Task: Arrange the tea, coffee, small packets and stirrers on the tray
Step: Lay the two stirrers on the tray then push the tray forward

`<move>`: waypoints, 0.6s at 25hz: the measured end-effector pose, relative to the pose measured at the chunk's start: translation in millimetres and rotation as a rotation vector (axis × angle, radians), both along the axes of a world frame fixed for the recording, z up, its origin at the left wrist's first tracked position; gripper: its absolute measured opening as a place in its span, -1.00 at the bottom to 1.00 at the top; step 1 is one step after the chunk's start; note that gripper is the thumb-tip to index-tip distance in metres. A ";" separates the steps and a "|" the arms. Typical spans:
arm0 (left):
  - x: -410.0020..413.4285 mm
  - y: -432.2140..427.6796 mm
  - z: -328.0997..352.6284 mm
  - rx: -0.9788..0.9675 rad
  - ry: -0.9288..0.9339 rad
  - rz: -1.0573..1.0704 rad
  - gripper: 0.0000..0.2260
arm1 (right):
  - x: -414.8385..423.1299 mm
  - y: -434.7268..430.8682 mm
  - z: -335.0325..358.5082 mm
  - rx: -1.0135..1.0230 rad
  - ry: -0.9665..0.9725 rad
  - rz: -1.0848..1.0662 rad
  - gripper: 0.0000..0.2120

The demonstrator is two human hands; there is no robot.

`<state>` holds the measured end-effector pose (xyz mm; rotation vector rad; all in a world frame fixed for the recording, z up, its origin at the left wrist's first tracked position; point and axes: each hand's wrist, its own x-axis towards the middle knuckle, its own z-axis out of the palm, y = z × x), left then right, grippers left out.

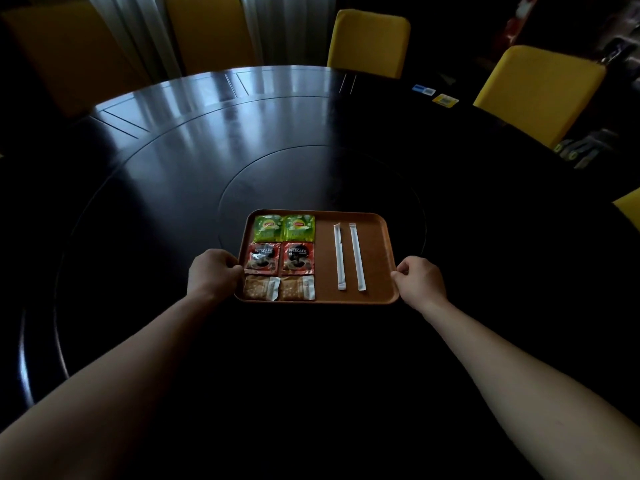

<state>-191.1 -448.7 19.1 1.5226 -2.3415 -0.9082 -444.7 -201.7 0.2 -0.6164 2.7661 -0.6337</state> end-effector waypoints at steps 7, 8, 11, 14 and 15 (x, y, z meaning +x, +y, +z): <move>-19.8 -11.2 -21.4 -0.030 -0.024 -0.017 -0.90 | -18.3 -5.3 -12.3 -0.016 0.036 0.010 -0.90; -20.0 -10.5 -22.3 -0.037 -0.028 -0.016 -0.90 | -18.0 -5.0 -13.4 -0.017 0.037 0.012 -0.90; -17.5 -3.8 -19.2 -0.056 -0.003 -0.024 -0.87 | -14.3 -2.9 -12.4 -0.047 0.029 0.012 -0.84; -1.7 11.5 -16.5 -0.154 0.068 -0.051 -0.89 | -6.7 10.4 -8.8 -0.080 0.013 0.029 -0.70; 7.3 17.3 -17.9 -0.190 0.072 -0.089 -0.85 | -1.1 17.2 -8.0 -0.057 0.025 0.049 -0.64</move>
